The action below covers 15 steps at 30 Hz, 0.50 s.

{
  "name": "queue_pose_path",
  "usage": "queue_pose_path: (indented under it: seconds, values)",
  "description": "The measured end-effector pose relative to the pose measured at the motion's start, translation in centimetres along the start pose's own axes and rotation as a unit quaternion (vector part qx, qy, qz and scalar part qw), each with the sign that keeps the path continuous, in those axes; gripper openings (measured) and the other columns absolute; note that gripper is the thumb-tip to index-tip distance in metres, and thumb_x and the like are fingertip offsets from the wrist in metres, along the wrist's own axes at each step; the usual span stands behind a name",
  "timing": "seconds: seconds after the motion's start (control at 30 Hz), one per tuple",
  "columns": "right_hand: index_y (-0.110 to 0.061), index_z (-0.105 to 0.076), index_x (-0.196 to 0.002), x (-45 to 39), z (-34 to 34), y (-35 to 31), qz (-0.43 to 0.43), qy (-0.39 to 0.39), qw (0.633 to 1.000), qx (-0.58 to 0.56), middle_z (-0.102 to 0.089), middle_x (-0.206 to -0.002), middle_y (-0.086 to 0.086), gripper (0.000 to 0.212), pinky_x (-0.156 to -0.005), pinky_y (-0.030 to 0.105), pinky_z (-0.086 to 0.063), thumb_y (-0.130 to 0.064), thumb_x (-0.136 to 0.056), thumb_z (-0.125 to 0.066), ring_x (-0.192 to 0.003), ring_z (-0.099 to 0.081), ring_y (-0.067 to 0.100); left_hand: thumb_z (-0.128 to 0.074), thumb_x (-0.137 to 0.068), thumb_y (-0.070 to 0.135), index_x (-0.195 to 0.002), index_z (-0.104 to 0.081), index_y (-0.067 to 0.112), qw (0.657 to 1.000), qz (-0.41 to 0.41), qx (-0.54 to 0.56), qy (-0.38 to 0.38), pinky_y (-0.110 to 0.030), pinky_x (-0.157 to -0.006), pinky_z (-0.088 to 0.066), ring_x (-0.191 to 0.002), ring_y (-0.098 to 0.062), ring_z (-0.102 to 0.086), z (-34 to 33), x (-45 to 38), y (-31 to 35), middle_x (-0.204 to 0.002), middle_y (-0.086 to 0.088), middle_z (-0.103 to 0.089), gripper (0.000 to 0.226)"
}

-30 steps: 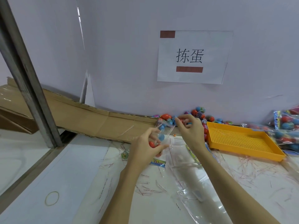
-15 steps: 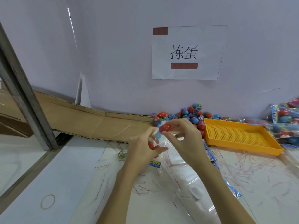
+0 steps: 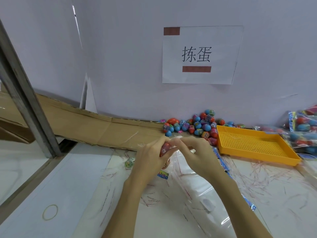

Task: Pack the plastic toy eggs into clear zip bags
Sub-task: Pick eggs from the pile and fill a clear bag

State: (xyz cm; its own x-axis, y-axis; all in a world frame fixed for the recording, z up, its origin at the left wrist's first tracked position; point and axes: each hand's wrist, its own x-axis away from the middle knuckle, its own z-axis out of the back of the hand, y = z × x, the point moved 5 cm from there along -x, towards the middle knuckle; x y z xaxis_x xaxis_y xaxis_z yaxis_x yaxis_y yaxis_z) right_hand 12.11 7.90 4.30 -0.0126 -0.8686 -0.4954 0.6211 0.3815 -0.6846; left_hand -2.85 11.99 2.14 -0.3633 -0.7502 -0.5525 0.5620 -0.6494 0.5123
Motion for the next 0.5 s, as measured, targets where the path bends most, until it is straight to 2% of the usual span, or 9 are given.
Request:
queue_pose_path:
  seconds: [0.07,0.13,0.2,0.3,0.4,0.47,0.5]
  values:
    - [-0.034,-0.079,-0.108,0.2,-0.5,-0.3,-0.005,-0.023,1.0,-0.008,-0.074,-0.097,-0.021,0.039,-0.077,0.02,-0.051,-0.05,-0.1,-0.045,-0.098,-0.065,0.007,-0.04,-0.084,0.078,-0.113,-0.064,0.03,1.0,0.023,0.012,0.009,-0.03,-0.076,-0.057,-0.081,-0.008,-0.065,0.3,0.0,-0.4,-0.089,0.013,-0.069,0.061]
    - [-0.036,-0.076,-0.114,0.5,-1.0,-0.4,-0.002,-0.032,0.999,-0.019,-0.07,-0.106,-0.025,0.039,-0.081,0.016,-0.048,-0.051,-0.099,-0.044,-0.108,-0.06,0.006,-0.042,-0.084,0.078,-0.113,-0.063,0.032,0.999,0.047,0.023,0.008,-0.026,-0.074,-0.057,-0.081,-0.006,-0.066,0.3,-0.1,-0.7,-0.088,0.014,-0.069,0.058]
    - [-0.035,-0.074,-0.117,0.6,-1.3,-0.6,0.002,-0.013,0.999,-0.038,-0.068,-0.113,-0.025,0.03,-0.082,0.016,-0.049,-0.041,-0.102,-0.049,-0.113,-0.059,0.006,-0.042,-0.085,0.079,-0.111,-0.062,0.032,0.997,0.069,0.022,0.007,-0.02,-0.068,-0.053,-0.075,-0.005,-0.065,0.3,-0.2,-1.0,-0.08,0.016,-0.066,0.057]
    - [-0.027,-0.074,-0.112,0.1,-1.4,-0.8,0.013,0.07,0.995,-0.063,-0.069,-0.113,-0.015,0.025,-0.08,0.015,-0.051,-0.013,-0.104,-0.054,-0.107,-0.063,0.003,-0.053,-0.086,0.073,-0.098,-0.061,0.026,0.987,0.153,0.03,0.046,-0.014,-0.056,-0.045,-0.068,-0.006,-0.063,0.3,0.0,-2.1,-0.074,0.013,-0.063,0.049]
    - [-0.022,-0.071,-0.112,-1.6,-2.1,-0.2,0.004,0.104,0.995,-0.007,-0.066,-0.114,-0.008,0.029,-0.08,0.013,-0.05,-0.002,-0.101,-0.053,-0.101,-0.062,0.0,-0.07,-0.088,0.058,-0.088,-0.06,0.02,0.951,0.251,0.094,0.15,-0.015,-0.055,-0.038,-0.067,-0.008,-0.058,0.9,0.5,-3.8,-0.077,0.008,-0.062,0.039]
    - [-0.015,-0.068,-0.122,-3.2,-3.4,0.6,0.006,0.058,0.997,0.047,-0.06,-0.128,-0.001,0.036,-0.094,0.019,-0.049,0.005,-0.099,-0.049,-0.113,-0.058,0.004,-0.073,-0.088,0.053,-0.094,-0.06,0.018,0.921,0.294,0.16,0.2,-0.016,-0.058,-0.039,-0.073,-0.009,-0.059,1.1,0.8,-4.6,-0.085,0.004,-0.064,0.039]
    - [-0.013,-0.064,-0.13,-4.1,-4.2,1.1,0.009,0.016,0.996,0.083,-0.054,-0.139,0.001,0.044,-0.104,0.022,-0.045,0.01,-0.095,-0.047,-0.125,-0.053,0.012,-0.073,-0.088,0.053,-0.096,-0.06,0.017,0.905,0.312,0.2,0.208,-0.019,-0.062,-0.043,-0.077,-0.011,-0.06,0.9,0.8,-4.9,-0.088,0.002,-0.064,0.04]
